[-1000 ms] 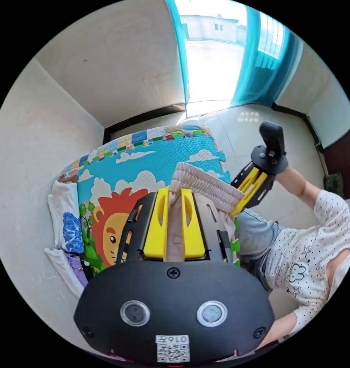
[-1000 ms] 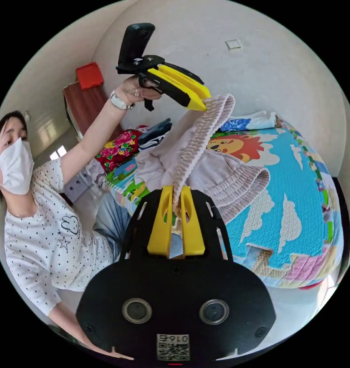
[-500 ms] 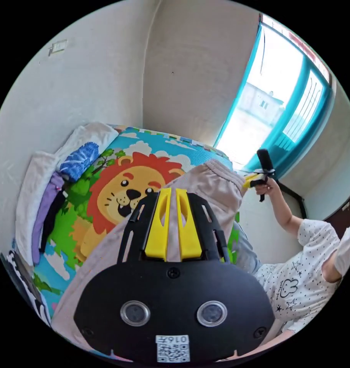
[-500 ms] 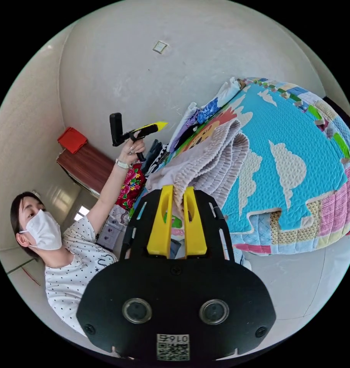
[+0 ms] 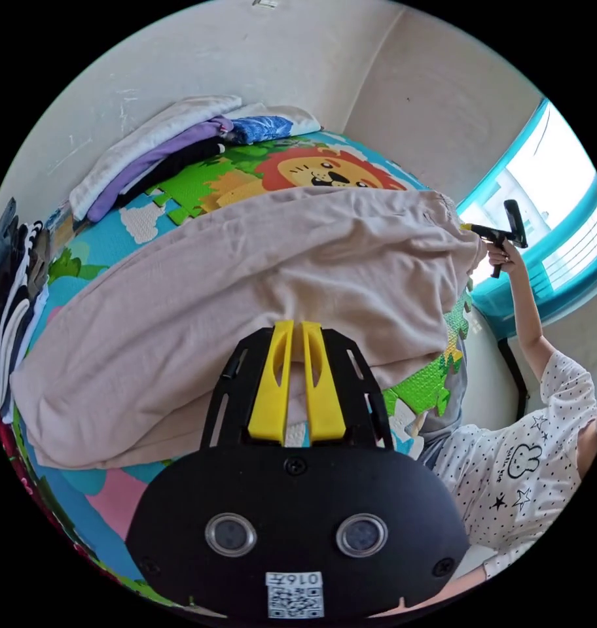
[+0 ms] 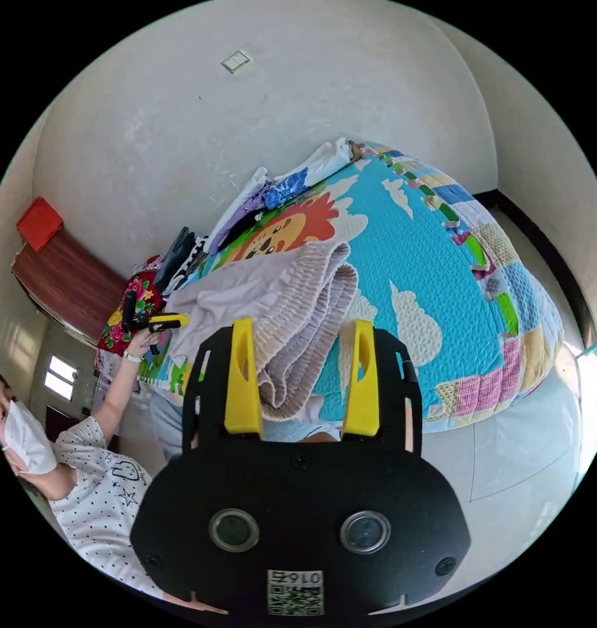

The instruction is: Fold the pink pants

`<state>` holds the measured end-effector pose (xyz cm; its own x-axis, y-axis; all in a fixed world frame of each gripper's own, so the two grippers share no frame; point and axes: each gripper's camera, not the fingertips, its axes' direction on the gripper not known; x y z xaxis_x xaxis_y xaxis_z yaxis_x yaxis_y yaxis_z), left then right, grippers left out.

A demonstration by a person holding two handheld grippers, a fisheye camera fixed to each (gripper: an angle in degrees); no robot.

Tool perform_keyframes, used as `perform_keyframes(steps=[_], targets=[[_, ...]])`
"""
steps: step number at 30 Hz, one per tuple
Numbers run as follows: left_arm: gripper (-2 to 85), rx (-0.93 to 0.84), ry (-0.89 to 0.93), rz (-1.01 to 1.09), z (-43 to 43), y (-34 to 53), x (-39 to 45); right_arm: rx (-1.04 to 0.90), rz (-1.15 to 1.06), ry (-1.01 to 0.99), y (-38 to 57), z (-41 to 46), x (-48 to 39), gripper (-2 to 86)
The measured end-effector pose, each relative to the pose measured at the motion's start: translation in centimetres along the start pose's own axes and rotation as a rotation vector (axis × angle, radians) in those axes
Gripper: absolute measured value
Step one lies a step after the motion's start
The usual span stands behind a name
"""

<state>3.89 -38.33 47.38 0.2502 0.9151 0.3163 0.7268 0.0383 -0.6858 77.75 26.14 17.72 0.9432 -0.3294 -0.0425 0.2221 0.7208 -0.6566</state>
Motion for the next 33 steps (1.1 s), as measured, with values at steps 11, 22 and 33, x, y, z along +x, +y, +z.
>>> perform_keyframes(steps=[11,22,33], targets=[[-0.9,0.117,-0.196,-0.126,6.6,5.5,4.1,-0.042,-0.228,0.391,-13.3,5.5,-7.3,4.9],[2.8,0.306,0.228,-0.142,11.0,11.7,8.1,0.146,-0.214,0.497,-13.1,2.0,-10.5,9.5],[7.8,0.172,0.244,0.028,22.4,9.1,17.0,0.107,-0.308,0.243,-5.9,-3.2,-10.1,16.5]])
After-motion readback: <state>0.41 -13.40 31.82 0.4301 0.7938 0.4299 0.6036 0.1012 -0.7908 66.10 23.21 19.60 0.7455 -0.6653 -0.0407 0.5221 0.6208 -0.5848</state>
